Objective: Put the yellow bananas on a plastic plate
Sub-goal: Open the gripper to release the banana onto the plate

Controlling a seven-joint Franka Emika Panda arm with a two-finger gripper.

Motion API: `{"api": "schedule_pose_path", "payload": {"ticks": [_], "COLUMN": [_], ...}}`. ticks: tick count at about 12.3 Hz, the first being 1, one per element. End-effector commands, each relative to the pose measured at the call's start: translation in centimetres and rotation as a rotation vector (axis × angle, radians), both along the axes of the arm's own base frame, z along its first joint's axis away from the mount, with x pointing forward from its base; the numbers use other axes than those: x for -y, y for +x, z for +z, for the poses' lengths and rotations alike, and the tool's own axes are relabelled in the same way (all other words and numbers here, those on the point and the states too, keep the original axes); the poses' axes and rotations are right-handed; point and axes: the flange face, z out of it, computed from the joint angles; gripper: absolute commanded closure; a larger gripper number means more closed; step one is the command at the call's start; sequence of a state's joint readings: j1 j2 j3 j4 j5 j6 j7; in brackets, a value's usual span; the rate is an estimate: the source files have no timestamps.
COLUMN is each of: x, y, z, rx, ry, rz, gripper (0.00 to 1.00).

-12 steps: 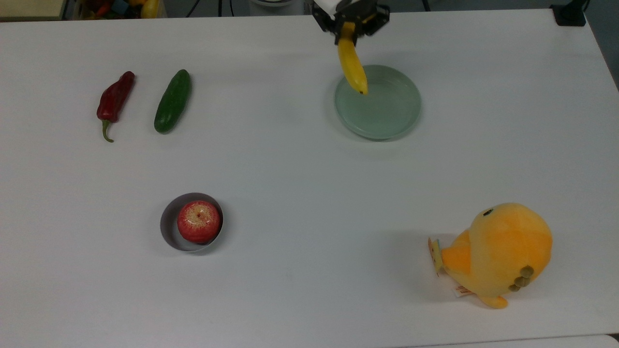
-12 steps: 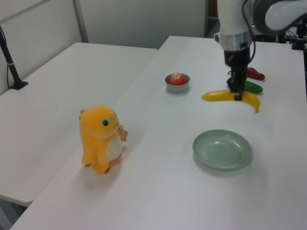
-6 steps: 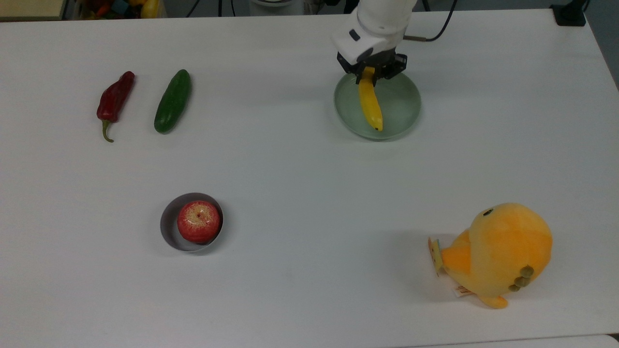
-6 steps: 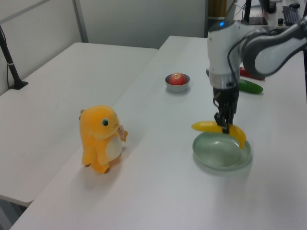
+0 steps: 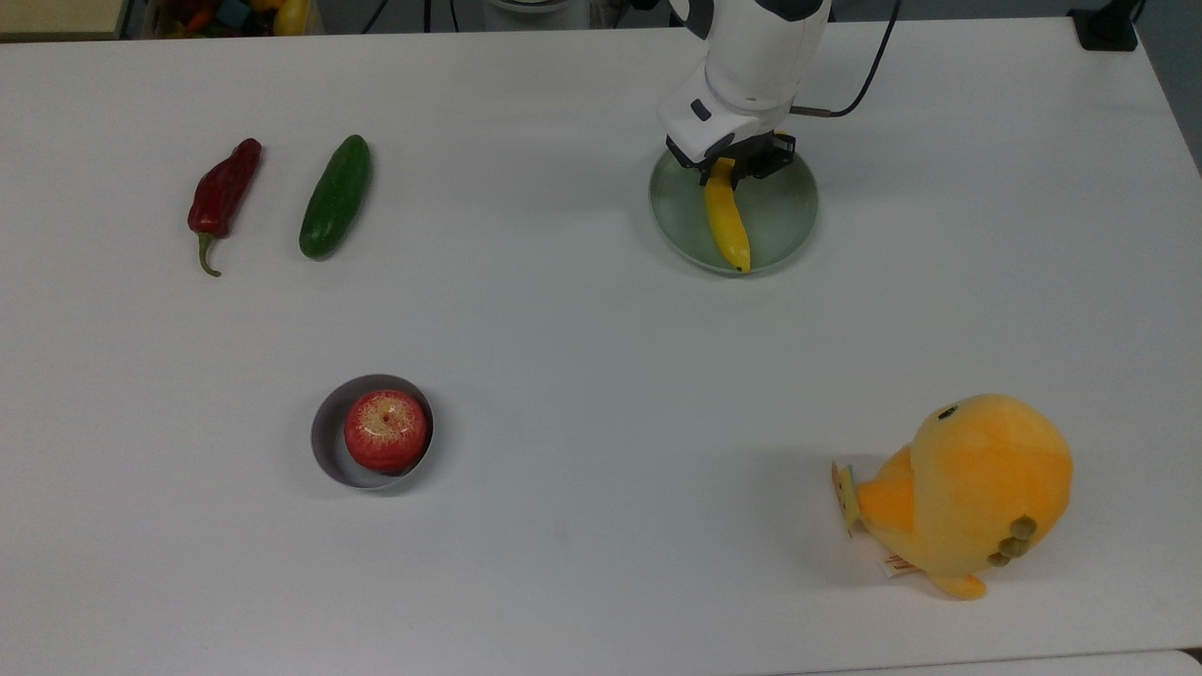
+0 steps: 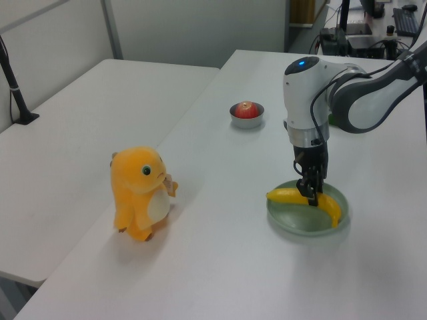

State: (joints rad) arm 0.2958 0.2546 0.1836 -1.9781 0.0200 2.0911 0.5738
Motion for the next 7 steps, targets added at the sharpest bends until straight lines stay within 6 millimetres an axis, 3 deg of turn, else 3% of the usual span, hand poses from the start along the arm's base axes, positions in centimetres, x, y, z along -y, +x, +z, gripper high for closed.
{"api": "schedule_pose_path", "payload": {"ticks": [1, 2, 4, 6, 7], "x": [0.1, 0.2, 0.3, 1.2, 1.7], "y": [-0.1, -0.1, -0.1, -0.1, 0.1], "z": [0.2, 0.5, 1.4, 4.1, 6.5], "rx": [0.009, 0.008, 0.015, 0.023, 0.035], "ry": [-0.003, -0.005, -0.004, -0.007, -0.008], "rz": [-0.019, -0.020, -0.021, -0.020, -0.027], "gripper": [0.50, 0.25, 0.00, 0.00, 0.00]}}
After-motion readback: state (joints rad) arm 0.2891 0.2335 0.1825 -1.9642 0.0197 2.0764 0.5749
